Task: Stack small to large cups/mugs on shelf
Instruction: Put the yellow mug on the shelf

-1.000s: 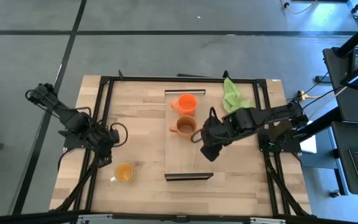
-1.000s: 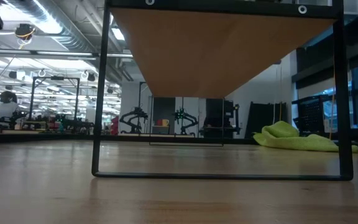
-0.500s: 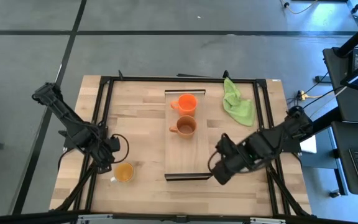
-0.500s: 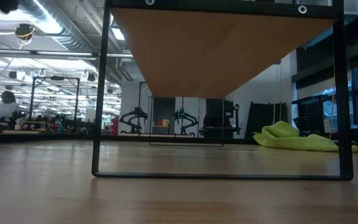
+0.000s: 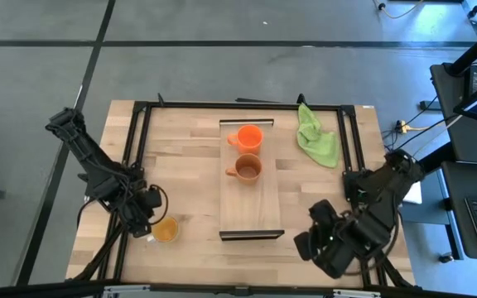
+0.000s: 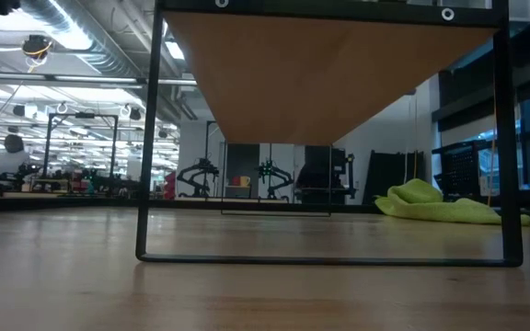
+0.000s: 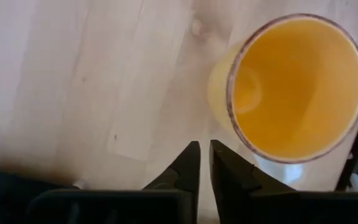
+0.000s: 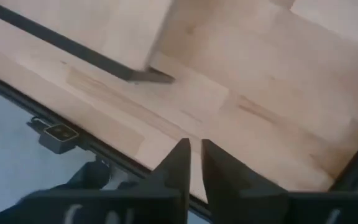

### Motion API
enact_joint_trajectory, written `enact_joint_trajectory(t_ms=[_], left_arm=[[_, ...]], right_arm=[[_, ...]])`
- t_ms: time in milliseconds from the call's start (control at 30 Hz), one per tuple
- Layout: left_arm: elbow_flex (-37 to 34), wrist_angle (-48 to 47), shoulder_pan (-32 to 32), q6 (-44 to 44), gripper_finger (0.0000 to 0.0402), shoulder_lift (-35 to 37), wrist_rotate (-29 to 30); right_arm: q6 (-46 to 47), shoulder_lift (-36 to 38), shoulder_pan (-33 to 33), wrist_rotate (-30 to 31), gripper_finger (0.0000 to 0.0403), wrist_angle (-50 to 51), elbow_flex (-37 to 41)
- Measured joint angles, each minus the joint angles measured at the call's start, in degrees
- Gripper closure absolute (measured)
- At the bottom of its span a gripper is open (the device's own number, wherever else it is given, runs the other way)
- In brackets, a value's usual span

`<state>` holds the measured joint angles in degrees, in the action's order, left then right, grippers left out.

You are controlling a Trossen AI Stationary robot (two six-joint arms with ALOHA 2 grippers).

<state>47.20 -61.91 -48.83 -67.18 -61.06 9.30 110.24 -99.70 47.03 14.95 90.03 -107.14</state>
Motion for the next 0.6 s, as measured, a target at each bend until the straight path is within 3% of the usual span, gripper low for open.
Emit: enact_joint_trajectory(t_ms=[300, 600], left_arm=[[0.0, 3.4, -1.5, -9.1, 0.0297, 0.0, 0.7], [0.0, 6.9, -1.0, -17.2, 0.0292, 0.0, 3.7]], right_arm=[[5.7, -0.1, 5.1, -1.9, 0.0301, 0.0, 5.3], [5.2, -0.1, 7.6, -2.0, 0.0291, 0.0, 7.6]])
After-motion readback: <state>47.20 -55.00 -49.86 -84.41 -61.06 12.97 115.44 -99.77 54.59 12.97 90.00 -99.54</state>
